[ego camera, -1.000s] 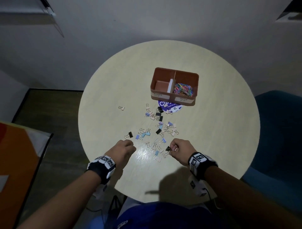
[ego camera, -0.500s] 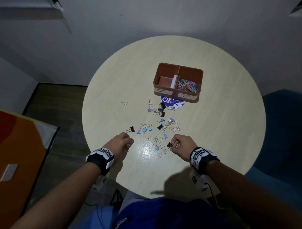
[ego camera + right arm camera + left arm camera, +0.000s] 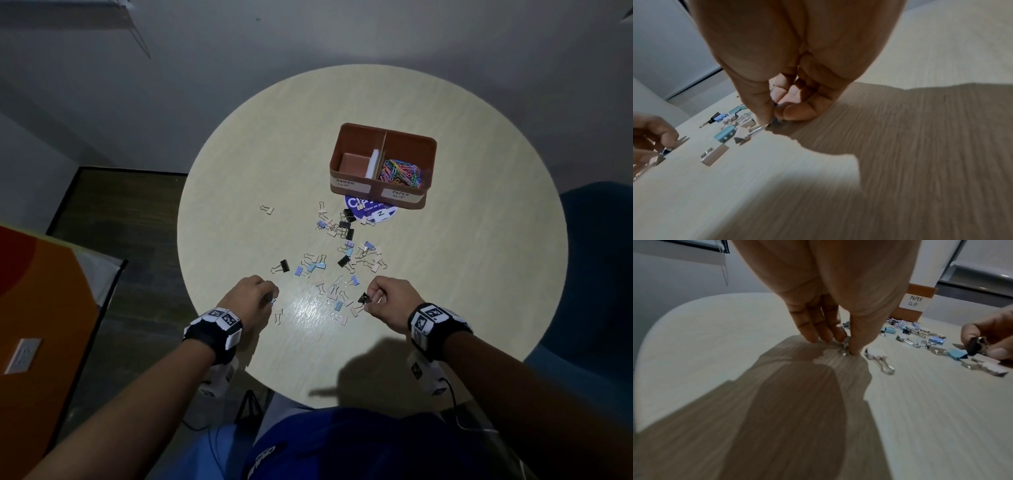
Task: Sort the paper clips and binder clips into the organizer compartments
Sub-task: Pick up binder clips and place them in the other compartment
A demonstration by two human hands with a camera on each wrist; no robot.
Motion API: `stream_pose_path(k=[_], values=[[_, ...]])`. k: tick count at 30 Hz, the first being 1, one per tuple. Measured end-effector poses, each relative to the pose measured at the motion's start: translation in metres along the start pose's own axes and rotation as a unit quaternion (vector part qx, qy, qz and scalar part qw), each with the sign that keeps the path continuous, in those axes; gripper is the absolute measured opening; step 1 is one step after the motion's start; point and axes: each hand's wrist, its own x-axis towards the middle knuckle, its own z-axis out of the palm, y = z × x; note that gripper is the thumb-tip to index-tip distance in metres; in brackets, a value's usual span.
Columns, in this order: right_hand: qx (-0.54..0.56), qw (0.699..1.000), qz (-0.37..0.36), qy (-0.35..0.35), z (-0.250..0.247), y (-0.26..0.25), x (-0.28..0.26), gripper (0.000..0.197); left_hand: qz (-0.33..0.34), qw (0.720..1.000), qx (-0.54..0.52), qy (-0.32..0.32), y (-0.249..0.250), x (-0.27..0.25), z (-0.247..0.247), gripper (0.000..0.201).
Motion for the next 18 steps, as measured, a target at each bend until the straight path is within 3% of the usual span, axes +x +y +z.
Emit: stream_pose_path(k=[8,13,18], values=[[0.004,1.000,-0.008,0.007,-0.001,0.000,-0.004,0.016,-0.051,0.994,-0.094,0.024,0.018,-0.012,-0.002,0.014],[-0.002,1.000,-0.014,0.005,-0.002,0.000,-0.004,0.016,-0.016,0.999,-0.037,-0.016,0.024,-0.026,0.014,0.030],[-0.001,1.000,-0.018,0.008,0.000,0.003,-0.004,0.015,-0.016,0.999,-0.018,0.026,0.027,-0.031,0.022,0.022]])
